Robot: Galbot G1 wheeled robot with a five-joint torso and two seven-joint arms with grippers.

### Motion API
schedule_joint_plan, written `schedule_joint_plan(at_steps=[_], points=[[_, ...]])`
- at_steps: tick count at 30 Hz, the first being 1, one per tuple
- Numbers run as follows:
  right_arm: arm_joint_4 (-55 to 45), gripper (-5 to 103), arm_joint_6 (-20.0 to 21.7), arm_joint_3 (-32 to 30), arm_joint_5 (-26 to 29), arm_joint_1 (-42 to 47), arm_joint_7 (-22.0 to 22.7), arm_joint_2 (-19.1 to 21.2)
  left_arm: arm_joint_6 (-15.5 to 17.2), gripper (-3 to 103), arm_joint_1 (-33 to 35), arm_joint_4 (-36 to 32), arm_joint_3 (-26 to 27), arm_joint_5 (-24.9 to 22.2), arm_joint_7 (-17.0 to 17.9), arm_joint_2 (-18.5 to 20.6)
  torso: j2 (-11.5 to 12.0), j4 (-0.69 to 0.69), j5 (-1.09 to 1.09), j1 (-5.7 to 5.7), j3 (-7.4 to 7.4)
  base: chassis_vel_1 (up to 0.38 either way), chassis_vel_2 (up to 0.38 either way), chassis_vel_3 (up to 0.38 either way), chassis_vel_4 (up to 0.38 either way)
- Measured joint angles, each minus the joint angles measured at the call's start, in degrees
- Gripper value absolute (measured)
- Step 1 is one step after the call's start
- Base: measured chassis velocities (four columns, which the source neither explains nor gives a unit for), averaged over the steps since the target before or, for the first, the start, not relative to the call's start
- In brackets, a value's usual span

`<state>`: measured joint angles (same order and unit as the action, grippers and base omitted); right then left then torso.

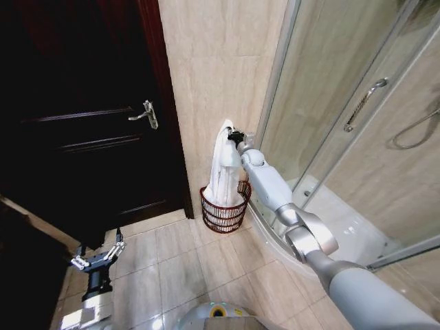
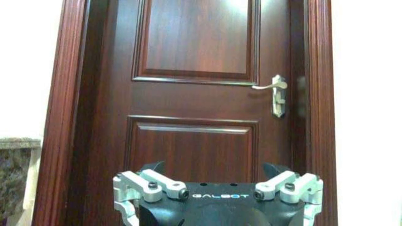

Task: Discard the used towel into the hamper.

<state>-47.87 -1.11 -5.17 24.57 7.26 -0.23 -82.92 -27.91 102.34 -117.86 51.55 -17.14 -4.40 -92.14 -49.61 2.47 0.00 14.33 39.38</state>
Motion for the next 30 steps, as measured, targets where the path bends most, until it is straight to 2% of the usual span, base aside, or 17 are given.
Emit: schedule_joint_plan(at_steps=[14, 23, 25, 30], points=[[4.4, 5, -2.2, -2.6, -2.0, 2.8, -1.9, -0.7, -0.8, 100, 0.8, -0.4, 0.1, 0.0, -0.1, 0.0, 3.8, 0.00, 0.00, -1.71, -2.06, 0.000, 0.000, 0.000, 0.000], [2.4, 5, -3.9, -1.2, 1.1, 4.3, -4.5, -2.5, -1.5, 100, 0.9, 0.1, 0.4, -0.1, -0.1, 0.0, 6.0, 0.00, 0.00, -2.68, -3.32, 0.000, 0.000, 0.000, 0.000], [2.2, 5, -3.5, -1.2, 3.7, 4.4, -3.9, -3.5, -1.6, 100, 1.1, 0.0, 0.6, -0.2, -0.1, 0.0, 6.6, 0.01, 0.00, -2.96, -3.66, 0.000, 0.000, 0.000, 0.000], [2.3, 5, -1.8, -1.8, 6.4, 4.9, -2.3, -3.9, -1.8, 100, 1.3, -0.4, 1.1, -0.7, -0.1, 0.0, 7.5, 0.01, 0.00, -3.43, -4.12, 0.000, 0.000, 0.000, 0.000]])
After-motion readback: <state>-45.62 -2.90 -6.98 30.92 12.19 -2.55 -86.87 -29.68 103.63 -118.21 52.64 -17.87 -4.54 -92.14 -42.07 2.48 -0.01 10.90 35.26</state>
